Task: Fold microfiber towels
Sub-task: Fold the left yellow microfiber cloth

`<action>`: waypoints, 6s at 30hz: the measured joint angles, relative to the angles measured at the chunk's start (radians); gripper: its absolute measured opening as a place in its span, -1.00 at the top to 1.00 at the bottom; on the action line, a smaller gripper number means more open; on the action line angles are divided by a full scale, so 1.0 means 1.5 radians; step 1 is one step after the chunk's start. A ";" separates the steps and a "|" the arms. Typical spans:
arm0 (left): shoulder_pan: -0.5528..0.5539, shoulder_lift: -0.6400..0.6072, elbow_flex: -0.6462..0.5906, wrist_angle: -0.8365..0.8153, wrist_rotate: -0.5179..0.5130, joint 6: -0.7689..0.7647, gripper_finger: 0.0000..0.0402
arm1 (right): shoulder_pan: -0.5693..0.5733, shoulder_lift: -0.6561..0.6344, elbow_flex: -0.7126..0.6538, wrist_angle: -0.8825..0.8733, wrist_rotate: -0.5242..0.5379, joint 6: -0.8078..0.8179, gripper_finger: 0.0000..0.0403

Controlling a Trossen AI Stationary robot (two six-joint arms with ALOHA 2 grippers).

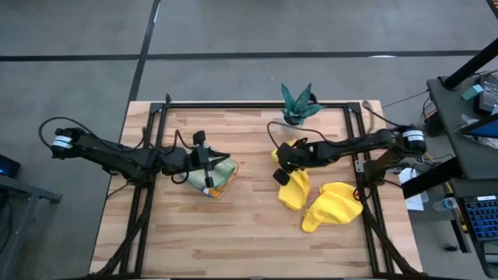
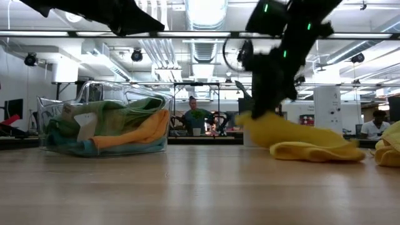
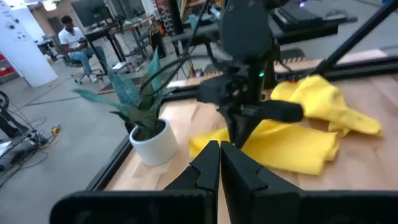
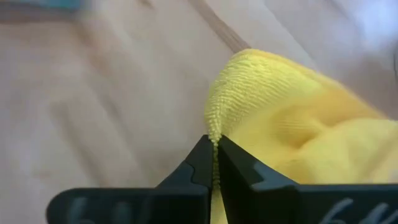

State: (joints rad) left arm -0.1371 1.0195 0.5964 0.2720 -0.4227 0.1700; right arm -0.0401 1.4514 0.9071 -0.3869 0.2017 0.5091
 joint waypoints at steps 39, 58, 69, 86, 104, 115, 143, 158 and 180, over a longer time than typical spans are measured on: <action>0.005 0.330 0.077 0.499 0.181 0.172 -0.05 | 0.130 -0.148 0.215 -0.033 -0.090 -0.335 0.96; 0.012 0.411 0.150 0.489 0.180 0.188 0.72 | 0.130 -0.146 0.215 -0.059 -0.105 -0.325 0.92; -0.028 0.377 0.148 0.486 0.159 0.170 0.99 | 0.130 -0.212 0.208 -0.111 -0.100 -0.329 0.20; -0.135 0.338 0.136 0.442 0.126 -0.050 1.00 | 0.136 -0.235 -0.118 0.281 -0.175 -0.272 -0.38; -0.149 0.343 0.133 0.400 0.101 -0.115 1.00 | 0.136 -0.233 -0.171 0.371 -0.171 -0.307 -0.28; -0.164 0.338 0.133 0.305 0.106 -0.109 1.00 | 0.139 -0.255 -0.149 0.297 -0.171 -0.318 -0.25; -0.168 0.301 0.131 0.162 0.120 -0.179 1.00 | 0.155 0.161 -0.103 0.590 -0.223 -0.317 -0.22; -0.167 0.301 0.133 0.163 0.102 -0.177 1.00 | 0.156 0.184 -0.063 0.558 -0.246 -0.350 0.89; -0.129 0.150 0.154 0.130 0.039 -0.094 1.00 | 0.160 -0.218 0.179 -0.124 -0.044 -0.422 0.96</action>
State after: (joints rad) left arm -0.3312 1.2450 0.8280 0.4674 -0.3649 0.0283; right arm 0.2005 1.1247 1.1762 -0.5732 0.1363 -0.1246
